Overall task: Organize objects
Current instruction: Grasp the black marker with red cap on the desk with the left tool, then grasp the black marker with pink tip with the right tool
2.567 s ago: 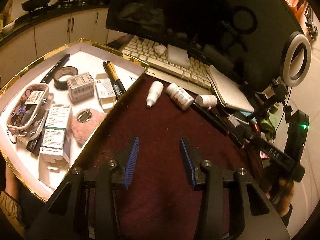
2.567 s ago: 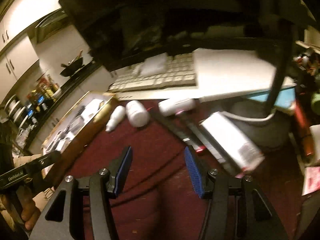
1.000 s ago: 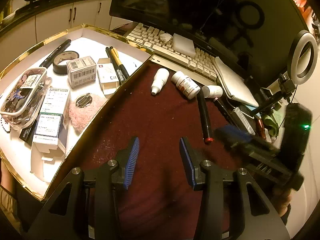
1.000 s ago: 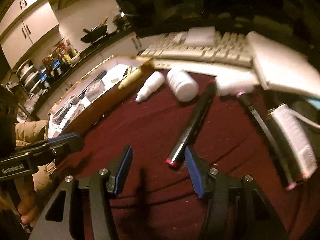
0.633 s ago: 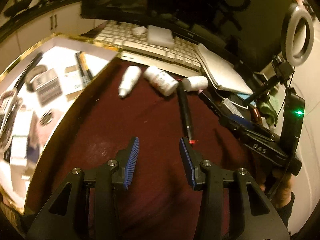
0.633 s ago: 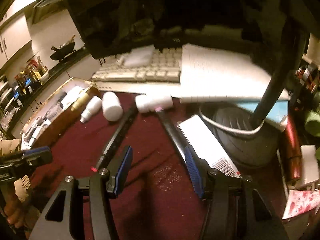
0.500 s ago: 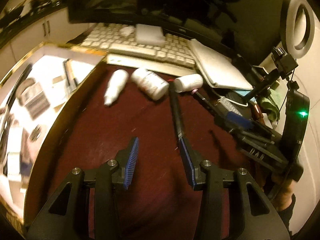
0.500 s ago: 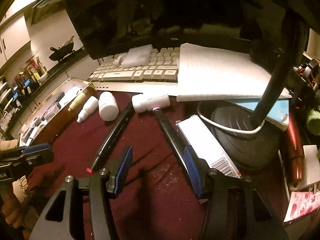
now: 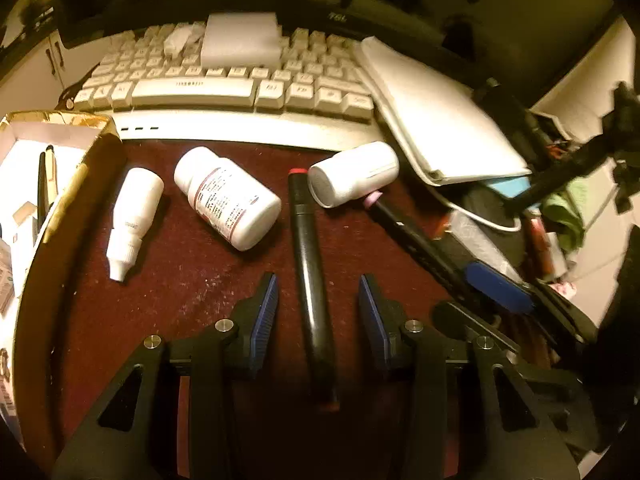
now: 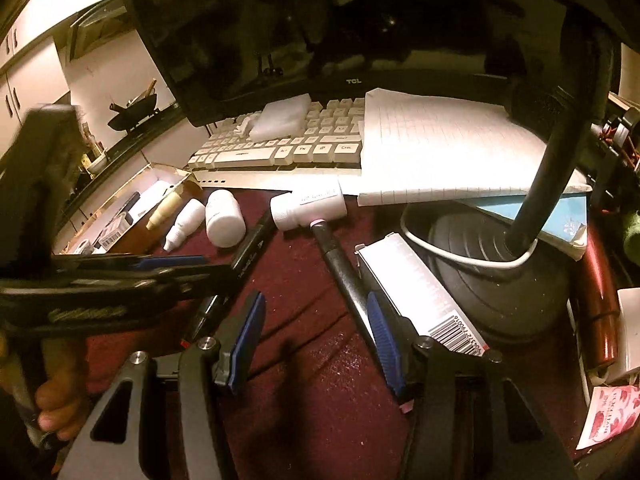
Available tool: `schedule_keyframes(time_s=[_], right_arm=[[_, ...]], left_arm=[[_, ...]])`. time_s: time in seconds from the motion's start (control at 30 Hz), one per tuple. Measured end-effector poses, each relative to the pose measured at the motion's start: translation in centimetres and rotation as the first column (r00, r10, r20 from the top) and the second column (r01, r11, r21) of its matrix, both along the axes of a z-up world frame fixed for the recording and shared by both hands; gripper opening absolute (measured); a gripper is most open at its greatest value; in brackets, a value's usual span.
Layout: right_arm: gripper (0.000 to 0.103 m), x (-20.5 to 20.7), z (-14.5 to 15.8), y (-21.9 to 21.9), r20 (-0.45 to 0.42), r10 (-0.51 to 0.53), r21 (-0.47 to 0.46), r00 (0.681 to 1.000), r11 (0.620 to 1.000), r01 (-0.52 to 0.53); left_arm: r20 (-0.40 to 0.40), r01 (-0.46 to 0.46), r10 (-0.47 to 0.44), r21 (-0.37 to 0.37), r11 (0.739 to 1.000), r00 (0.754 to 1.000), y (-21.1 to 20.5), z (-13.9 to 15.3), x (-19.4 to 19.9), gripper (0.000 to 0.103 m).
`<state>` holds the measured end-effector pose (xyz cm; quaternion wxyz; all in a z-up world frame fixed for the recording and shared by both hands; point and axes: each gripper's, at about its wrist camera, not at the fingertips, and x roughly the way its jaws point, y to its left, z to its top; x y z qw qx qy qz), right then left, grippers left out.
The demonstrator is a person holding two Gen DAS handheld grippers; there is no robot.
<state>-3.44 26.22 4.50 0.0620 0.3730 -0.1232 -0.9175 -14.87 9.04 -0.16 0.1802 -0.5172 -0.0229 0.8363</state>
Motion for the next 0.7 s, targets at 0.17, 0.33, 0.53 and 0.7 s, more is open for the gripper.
schedule_keyframes(time_s=[0.17,0.33,0.53,0.7], right_arm=[[0.052,0.1,0.0,0.2,-0.005,0.001,-0.023,1.0,1.0,-0.001],[0.052,0.1,-0.1,0.4,-0.007,0.002,-0.035,1.0,0.999,-0.002],[0.052,1.1,0.2,0.7,-0.008,-0.021,-0.037,1.0,0.999,0.02],[0.052,3.2,0.3,0.8,0.033,-0.058,0.035,0.998,0.998,0.057]], left_arm=[[-0.037,-0.008,0.007,-0.04,0.999,0.999,0.1,-0.3,0.4,0.023],[-0.07,0.017,-0.024,-0.088,0.996,0.997,-0.6,-0.4,2.1,0.015],[-0.066,0.03,-0.035,-0.075,0.997,0.997,-4.3,-0.4,7.0,0.014],[-0.046,0.007,-0.009,-0.051,0.999,0.999,-7.0,-0.3,10.3,0.014]])
